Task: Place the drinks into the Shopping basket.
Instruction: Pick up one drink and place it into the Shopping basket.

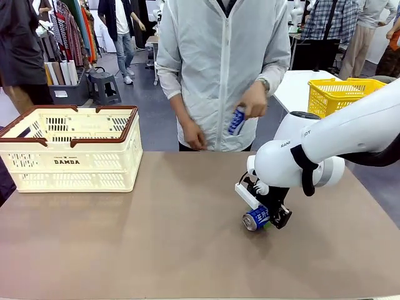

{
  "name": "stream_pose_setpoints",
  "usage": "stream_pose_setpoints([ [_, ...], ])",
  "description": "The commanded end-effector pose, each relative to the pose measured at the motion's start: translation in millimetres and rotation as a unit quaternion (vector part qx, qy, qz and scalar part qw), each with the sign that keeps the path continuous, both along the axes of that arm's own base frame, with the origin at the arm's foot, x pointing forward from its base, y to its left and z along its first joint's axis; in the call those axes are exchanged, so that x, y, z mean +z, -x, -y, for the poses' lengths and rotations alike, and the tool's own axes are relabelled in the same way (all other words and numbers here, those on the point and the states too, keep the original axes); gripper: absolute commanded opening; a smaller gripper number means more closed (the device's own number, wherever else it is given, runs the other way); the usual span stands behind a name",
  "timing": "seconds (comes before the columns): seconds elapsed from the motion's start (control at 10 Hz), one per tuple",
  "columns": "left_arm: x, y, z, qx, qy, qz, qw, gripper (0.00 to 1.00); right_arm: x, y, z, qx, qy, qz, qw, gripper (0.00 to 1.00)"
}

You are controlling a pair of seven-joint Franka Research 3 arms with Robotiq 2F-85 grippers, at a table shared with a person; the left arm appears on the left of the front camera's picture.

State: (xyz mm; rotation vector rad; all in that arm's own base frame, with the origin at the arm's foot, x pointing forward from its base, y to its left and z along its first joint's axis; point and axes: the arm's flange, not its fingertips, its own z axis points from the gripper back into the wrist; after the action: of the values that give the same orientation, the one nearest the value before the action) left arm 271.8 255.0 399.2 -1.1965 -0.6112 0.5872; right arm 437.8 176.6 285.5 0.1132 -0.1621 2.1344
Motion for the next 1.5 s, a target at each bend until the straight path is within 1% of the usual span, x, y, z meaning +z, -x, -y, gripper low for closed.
stream_pose_setpoints([
  [0.0, 1, -1, 0, 0.003, 0.004, 0.012, 1.000, 1.00, 3, 0, 4, 0.010, -0.006, -0.001, 1.000, 0.00],
  [0.2, 1, -1, 0, 0.003, 0.004, 0.012, 1.000, 1.00, 11, 3, 5, 0.002, 0.000, -0.003, 1.000, 0.00],
  [0.3, 1, -1, 0, 0.003, 0.004, 0.012, 1.000, 1.00, 13, 2, 5, -0.017, 0.003, -0.012, 1.000, 0.00],
  [0.4, 1, -1, 0, 0.003, 0.004, 0.012, 1.000, 1.00, 20, 6, 6, -0.056, 0.008, -0.026, 0.998, 0.00],
  [0.5, 1, -1, 0, 0.003, 0.004, 0.012, 1.000, 1.00, 38, 14, 13, -0.106, 0.008, -0.037, 0.994, 0.00],
  [0.6, 1, -1, 0, 0.003, 0.004, 0.012, 1.000, 1.00, 73, 34, 29, -0.178, -0.005, -0.060, 0.982, 0.00],
  [0.7, 1, -1, 0, 0.003, 0.004, 0.012, 1.000, 1.00, 102, 55, 46, -0.268, -0.012, -0.116, 0.956, 0.00],
  [0.8, 1, -1, 0, 0.003, 0.004, 0.012, 1.000, 1.00, 120, 73, 61, -0.375, -0.029, -0.165, 0.912, 0.00],
  [0.9, 1, -1, 0, 0.003, 0.004, 0.012, 1.000, 1.00, 127, 86, 76, -0.452, -0.038, -0.202, 0.868, 0.00],
  [1.0, 1, -1, 0, 0.003, 0.004, 0.012, 1.000, 1.00, 126, 96, 94, -0.510, -0.066, -0.231, 0.826, 0.00],
  [1.1, 1, -1, 0, 0.003, 0.004, 0.012, 1.000, 1.00, 123, 102, 116, -0.563, -0.099, -0.240, 0.785, 0.00],
  [1.2, 1, -1, 0, 0.003, 0.004, 0.012, 1.000, 1.00, 120, 110, 139, -0.616, -0.143, -0.239, 0.737, 0.00],
  [1.3, 1, -1, 0, 0.003, 0.004, 0.012, 1.000, 1.00, 119, 113, 153, -0.647, -0.189, -0.203, 0.710, 0.00],
  [1.4, 1, -1, 0, 0.003, 0.004, 0.012, 1.000, 1.00, 124, 106, 127, -0.510, -0.046, -0.241, 0.825, 0.00],
])
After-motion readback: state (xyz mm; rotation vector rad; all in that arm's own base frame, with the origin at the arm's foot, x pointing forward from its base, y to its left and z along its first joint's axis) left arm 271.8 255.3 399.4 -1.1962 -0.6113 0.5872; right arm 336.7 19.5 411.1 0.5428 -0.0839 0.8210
